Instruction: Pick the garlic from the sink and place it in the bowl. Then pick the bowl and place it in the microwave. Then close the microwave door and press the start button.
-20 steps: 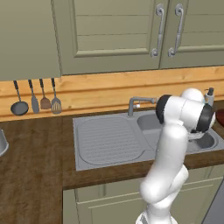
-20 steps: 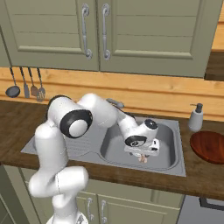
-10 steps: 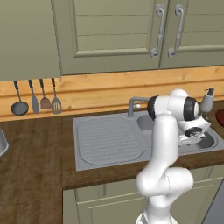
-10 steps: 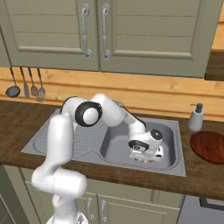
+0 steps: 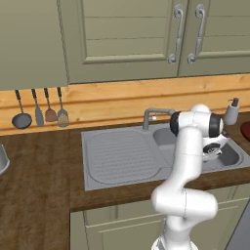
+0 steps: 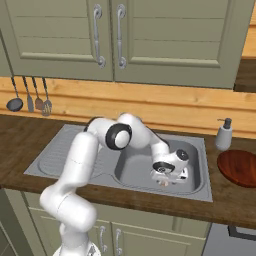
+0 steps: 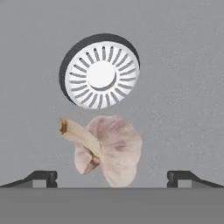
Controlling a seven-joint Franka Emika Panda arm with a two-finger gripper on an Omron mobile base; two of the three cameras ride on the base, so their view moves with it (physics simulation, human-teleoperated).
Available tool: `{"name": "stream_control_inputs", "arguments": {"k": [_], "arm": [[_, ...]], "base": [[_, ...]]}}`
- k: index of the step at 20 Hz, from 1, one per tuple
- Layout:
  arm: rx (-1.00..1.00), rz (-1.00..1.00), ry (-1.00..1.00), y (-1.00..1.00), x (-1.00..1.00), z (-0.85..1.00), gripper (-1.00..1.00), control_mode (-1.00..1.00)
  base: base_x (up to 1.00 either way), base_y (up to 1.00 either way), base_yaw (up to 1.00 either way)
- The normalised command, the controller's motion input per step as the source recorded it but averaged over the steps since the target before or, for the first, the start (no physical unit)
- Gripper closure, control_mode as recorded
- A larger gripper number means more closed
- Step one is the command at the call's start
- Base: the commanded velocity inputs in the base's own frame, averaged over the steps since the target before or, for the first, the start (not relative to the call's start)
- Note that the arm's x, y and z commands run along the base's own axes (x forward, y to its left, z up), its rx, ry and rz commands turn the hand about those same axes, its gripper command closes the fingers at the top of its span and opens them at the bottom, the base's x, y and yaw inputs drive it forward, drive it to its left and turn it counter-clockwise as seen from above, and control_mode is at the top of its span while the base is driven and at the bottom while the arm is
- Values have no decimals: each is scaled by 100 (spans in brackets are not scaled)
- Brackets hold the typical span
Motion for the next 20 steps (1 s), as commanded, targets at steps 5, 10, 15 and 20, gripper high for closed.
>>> {"name": "stream_control_inputs", "arguments": {"k": [5, 10, 15, 20], "arm": [[0, 0, 2, 1, 40, -46, -100, -100], [0, 0, 2, 0, 30, -39, -100, -100], [-1, 0, 1, 5, -1, -16, 100, -100], [-11, 1, -9, 0, -34, 80, 100, -100]], "base": [[0, 0, 0], [0, 0, 0], [0, 0, 0], [0, 0, 0]]}}
